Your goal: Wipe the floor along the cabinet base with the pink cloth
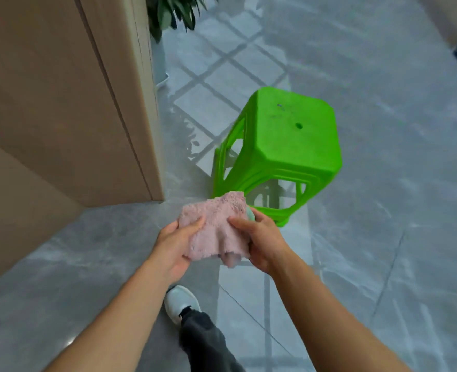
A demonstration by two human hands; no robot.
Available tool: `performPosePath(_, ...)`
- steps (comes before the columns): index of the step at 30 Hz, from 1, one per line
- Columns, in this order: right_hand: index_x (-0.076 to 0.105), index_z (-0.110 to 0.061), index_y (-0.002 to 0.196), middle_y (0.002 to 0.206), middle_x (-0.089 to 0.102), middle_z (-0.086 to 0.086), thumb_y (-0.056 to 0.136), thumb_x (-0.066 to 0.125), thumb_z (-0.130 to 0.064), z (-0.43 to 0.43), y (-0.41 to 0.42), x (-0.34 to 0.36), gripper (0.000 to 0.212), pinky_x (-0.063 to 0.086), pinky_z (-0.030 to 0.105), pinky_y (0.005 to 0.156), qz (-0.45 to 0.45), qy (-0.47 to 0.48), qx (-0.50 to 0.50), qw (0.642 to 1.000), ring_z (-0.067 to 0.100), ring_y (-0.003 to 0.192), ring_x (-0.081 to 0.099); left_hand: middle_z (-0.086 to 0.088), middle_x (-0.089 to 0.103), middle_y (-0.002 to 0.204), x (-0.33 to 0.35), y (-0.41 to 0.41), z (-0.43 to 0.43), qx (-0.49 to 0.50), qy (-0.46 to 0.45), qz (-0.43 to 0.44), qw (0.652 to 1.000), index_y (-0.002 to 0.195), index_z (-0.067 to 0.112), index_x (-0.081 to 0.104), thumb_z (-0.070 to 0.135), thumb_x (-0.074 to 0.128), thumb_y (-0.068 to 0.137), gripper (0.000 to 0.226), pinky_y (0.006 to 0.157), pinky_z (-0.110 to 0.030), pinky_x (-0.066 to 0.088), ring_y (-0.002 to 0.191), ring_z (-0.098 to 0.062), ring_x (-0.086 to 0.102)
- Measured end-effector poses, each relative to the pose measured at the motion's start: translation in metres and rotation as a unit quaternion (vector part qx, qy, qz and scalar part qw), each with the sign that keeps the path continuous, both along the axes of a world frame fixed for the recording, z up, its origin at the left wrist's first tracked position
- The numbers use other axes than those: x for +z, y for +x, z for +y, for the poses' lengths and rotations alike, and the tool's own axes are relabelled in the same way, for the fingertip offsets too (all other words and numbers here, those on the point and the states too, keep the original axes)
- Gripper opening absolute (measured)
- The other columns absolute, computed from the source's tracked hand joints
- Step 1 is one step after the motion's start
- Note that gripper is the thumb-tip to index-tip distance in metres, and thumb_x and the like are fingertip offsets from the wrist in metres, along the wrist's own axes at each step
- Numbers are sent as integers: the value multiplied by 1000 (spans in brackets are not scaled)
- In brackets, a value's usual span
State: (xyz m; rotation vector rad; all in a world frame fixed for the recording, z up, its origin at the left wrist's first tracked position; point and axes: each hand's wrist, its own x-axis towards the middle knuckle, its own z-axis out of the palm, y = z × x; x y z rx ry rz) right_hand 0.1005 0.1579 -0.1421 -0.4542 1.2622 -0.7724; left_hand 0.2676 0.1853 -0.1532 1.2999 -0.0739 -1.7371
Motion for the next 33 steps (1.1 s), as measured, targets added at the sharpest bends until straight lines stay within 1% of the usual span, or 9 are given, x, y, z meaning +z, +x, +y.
performPosePath(5,65,-3,114,103,72,15,86,60,9,28,-42,148,31,61,39,71,-15,81,-34,996,27,84,70,-22,62,132,154,-34,14,-29,18,-16,999,129,0,55,2,57,92,37,68,-32,59,89,-20,66)
performPosePath(8,63,-14,122,109,70,9,89,55,7,19,-70,189,40,55,48,83,-16,76,-23,997,27,92,66,-20,62,133,199,-63,-3,-42,5,-23,999,131,4,55,3,57,93,38,74,-36,56,88,-19,65)
performPosePath(10,61,-15,127,112,69,9,90,52,9,3,-89,193,45,55,48,84,-23,66,-27,997,28,95,66,-16,64,128,206,-82,-22,-40,8,-34,999,130,7,56,1,56,93,37,72,-36,54,86,-18,65)
performPosePath(14,61,-9,124,103,70,9,89,51,12,-45,-128,164,42,61,38,67,-12,57,-60,996,23,83,69,-14,66,123,179,-120,-73,-68,17,-56,996,132,5,57,0,55,93,39,71,-35,56,87,-20,66)
performPosePath(18,65,-12,111,100,70,10,88,51,13,-108,-163,103,37,57,44,78,13,71,-87,994,25,82,67,-18,65,123,122,-161,-146,-91,50,-111,988,130,0,56,0,56,93,37,76,-38,53,94,-28,64)
performPosePath(23,67,-15,97,93,71,8,87,52,13,-187,-193,34,33,55,41,77,45,91,-120,988,26,82,65,-17,66,124,53,-200,-230,-107,71,-155,980,129,3,56,0,57,92,37,75,-37,53,101,-27,62)
performPosePath(26,66,-15,90,91,69,9,87,51,13,-226,-198,8,32,51,34,70,87,81,-97,988,24,77,61,-16,66,123,23,-208,-264,-96,86,-187,974,129,4,56,-3,58,91,39,88,-50,55,103,-28,64)
performPosePath(28,65,-17,93,94,68,10,86,53,12,-238,-197,-6,31,50,32,69,126,64,-69,988,22,77,60,-19,65,126,11,-206,-274,-93,85,-227,966,128,3,56,-5,59,89,40,96,-53,53,106,-31,65)
performPosePath(33,60,-15,119,98,67,10,83,59,7,-247,-193,-17,42,50,36,73,162,36,-63,984,21,79,60,-22,66,123,0,-194,-281,-62,73,-272,958,131,5,49,-3,65,84,50,89,-45,55,95,-26,65)
